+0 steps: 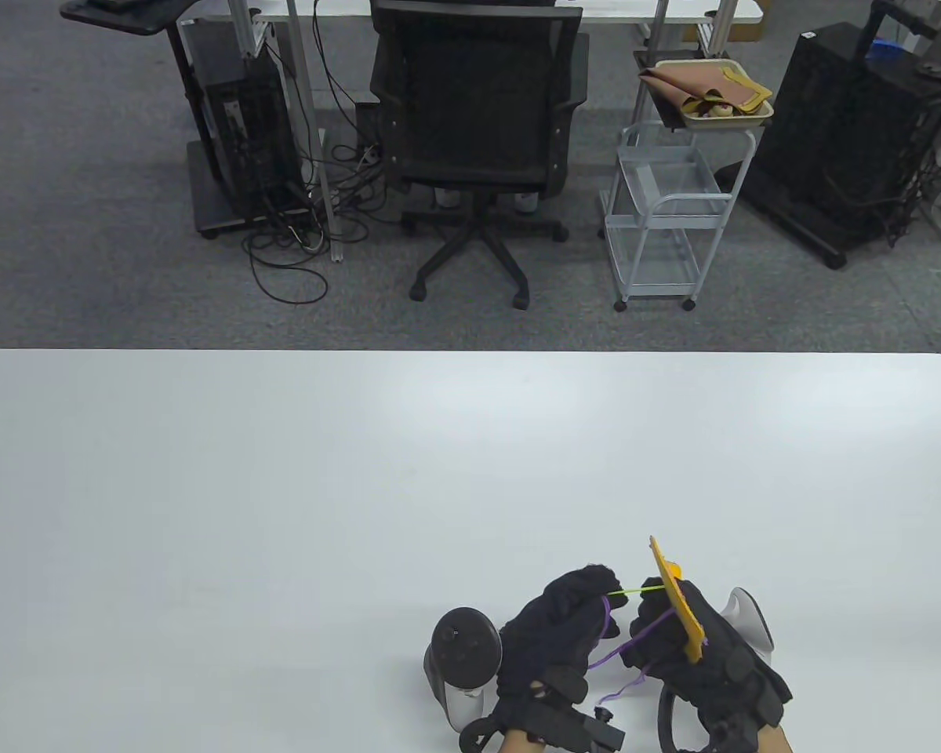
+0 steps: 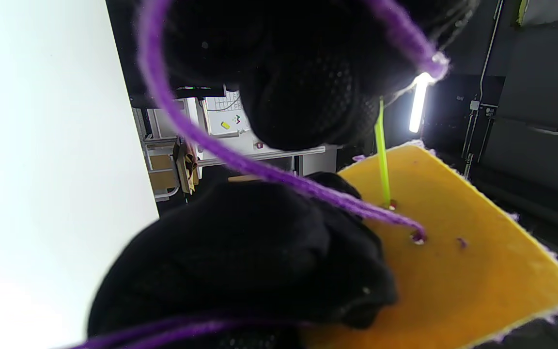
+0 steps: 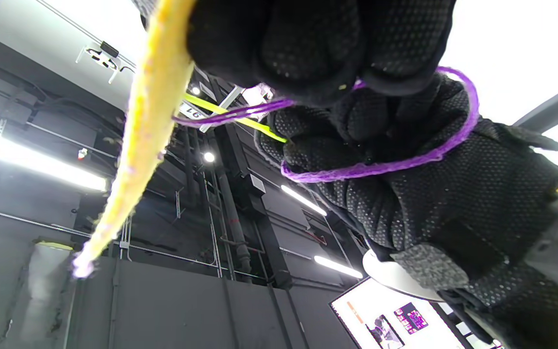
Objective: Sew button in X pattern
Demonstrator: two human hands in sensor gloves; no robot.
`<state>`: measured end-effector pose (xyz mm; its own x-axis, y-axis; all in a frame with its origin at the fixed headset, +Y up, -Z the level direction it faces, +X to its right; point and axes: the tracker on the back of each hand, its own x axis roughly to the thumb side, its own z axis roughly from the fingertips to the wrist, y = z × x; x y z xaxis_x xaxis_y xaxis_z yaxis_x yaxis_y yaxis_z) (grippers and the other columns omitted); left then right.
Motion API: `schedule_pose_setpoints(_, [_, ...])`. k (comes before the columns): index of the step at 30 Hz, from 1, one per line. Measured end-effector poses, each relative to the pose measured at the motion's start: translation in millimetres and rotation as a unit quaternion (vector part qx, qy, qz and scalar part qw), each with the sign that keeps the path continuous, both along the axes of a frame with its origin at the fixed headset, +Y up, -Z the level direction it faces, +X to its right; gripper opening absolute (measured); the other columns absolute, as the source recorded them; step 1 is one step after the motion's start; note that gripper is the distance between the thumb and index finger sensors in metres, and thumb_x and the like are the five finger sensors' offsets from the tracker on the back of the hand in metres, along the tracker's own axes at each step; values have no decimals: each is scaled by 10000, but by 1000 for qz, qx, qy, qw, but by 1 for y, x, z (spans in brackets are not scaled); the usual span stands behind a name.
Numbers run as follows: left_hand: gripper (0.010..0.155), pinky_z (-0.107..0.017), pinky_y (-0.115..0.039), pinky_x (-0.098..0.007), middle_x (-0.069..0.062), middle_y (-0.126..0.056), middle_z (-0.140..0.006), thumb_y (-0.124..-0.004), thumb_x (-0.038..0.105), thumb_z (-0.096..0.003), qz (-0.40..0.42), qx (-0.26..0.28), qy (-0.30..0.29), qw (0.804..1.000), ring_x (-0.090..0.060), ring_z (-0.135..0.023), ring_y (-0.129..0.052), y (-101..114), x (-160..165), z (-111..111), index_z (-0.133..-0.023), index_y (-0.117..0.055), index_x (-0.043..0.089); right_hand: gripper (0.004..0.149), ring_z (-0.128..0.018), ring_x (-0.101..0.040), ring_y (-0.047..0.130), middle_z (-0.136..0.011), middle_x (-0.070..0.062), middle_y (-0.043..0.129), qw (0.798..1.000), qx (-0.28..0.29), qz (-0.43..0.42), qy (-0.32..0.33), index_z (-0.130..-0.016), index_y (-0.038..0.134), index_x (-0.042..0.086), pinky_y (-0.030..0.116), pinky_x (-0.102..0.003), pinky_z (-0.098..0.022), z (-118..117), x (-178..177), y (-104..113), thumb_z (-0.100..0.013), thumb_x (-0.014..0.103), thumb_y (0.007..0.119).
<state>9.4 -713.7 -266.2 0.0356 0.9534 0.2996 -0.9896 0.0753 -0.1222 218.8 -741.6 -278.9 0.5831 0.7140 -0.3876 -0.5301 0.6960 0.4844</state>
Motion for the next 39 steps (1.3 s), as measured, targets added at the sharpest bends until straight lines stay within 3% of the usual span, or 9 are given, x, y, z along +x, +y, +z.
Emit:
schedule_pose_setpoints(6, [359, -351, -899, -301, 87, -1000, -782, -806, 371, -524, -22, 12, -1, 1000, -55, -485, -1042, 4, 1, 1, -874, -831, 295, 441, -543, -116, 816, -605, 34, 809, 1000, 0, 2, 2, -922, 575, 162, 704, -428, -613, 0, 0, -1, -591, 430, 459])
schedule_pose_setpoints(12, [366, -354, -885, -342, 40, -1004, -783, -797, 335, -522, -115, 67, 24, 991, -103, -489, -1041, 17, -1, 4, -876, -841, 255, 440, -542, -117, 816, -603, 32, 810, 1000, -1, 5, 2, -921, 577, 161, 706, -432, -609, 0, -1, -1, -591, 429, 460])
schedule_pose_setpoints(24, [367, -355, -879, -358, 34, -1027, -739, -800, 341, -507, -292, 150, 83, 941, -119, -480, -1045, 33, 1, 13, -856, -866, 248, 441, -543, -121, 817, -603, 29, 812, 1000, -4, 11, 3, -919, 583, 159, 702, -433, -614, 1, -2, -1, -592, 431, 465])
schedule_pose_setpoints(28, [368, -362, -875, -362, 32, -1025, -728, -801, 345, -505, -271, 144, 73, 949, -122, -484, -1042, 33, 1, 13, -852, -867, 241, 441, -543, -121, 818, -602, 28, 813, 1000, -1, 13, 7, -919, 585, 160, 703, -433, -613, 0, -2, -2, -593, 432, 466])
schedule_pose_setpoints(39, [374, -378, -860, -370, 37, -1008, -703, -796, 380, -501, -274, 144, 64, 949, -128, -499, -1025, 33, 2, 13, -842, -858, 239, 441, -538, -126, 820, -598, 23, 817, 999, 2, 29, 18, -917, 592, 156, 703, -438, -609, 1, -3, -4, -593, 430, 471])
